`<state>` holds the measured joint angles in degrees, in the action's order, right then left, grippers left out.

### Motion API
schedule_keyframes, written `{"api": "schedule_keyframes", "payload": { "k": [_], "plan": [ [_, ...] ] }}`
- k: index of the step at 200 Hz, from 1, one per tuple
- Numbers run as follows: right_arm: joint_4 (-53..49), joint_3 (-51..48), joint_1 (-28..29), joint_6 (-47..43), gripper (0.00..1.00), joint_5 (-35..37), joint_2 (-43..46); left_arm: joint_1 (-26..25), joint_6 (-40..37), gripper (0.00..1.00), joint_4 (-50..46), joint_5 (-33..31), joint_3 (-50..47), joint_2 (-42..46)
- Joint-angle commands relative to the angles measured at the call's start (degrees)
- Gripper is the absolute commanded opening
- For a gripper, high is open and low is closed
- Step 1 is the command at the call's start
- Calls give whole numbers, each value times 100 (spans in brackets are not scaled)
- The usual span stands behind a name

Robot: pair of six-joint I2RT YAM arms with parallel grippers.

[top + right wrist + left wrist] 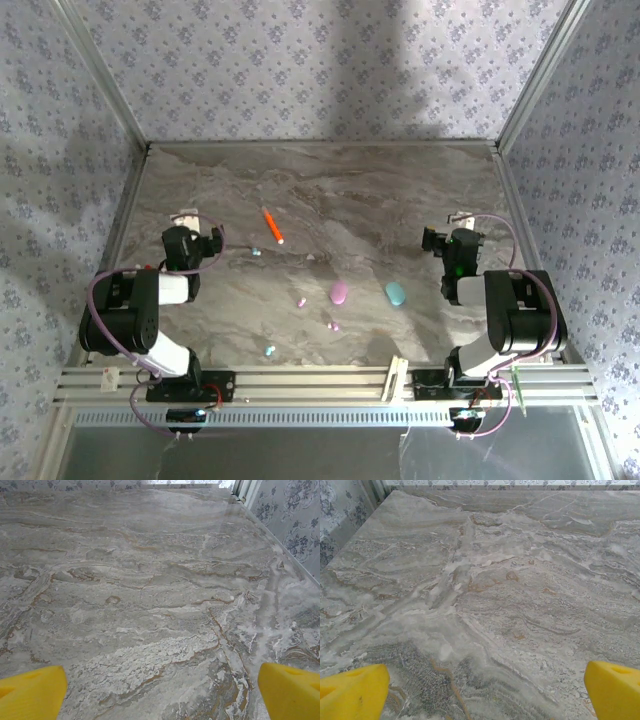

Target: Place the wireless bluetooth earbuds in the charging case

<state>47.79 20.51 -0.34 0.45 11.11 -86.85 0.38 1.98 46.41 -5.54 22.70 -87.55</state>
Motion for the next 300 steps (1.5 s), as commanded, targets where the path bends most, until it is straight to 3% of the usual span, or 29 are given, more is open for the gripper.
{"api": "schedule_keyframes", "payload": {
  "k": [1, 230, 243, 263, 280, 300],
  "plan": [
    [-24, 118, 18, -45, 100, 14, -16, 24, -3, 100, 52, 96, 86, -27],
    [-24, 115, 8, -45, 100, 14, -11, 24, -5, 100, 80, 63, 84, -30],
    [34, 92, 17, -52, 100, 12, 26, -12, 11, 100, -400, -55, 225, 221],
    [-841, 381, 33, -93, 100, -42, 485, -179, -8, 100, -1221, -481, 445, 721],
    [-1872, 713, 29, 56, 100, 11, 859, -400, -176, 100, -1474, -698, 486, 1054],
    [-2362, 805, 93, -1, 100, -121, 1307, -667, -171, 100, -1764, -940, 566, 1514]
  ]
}}
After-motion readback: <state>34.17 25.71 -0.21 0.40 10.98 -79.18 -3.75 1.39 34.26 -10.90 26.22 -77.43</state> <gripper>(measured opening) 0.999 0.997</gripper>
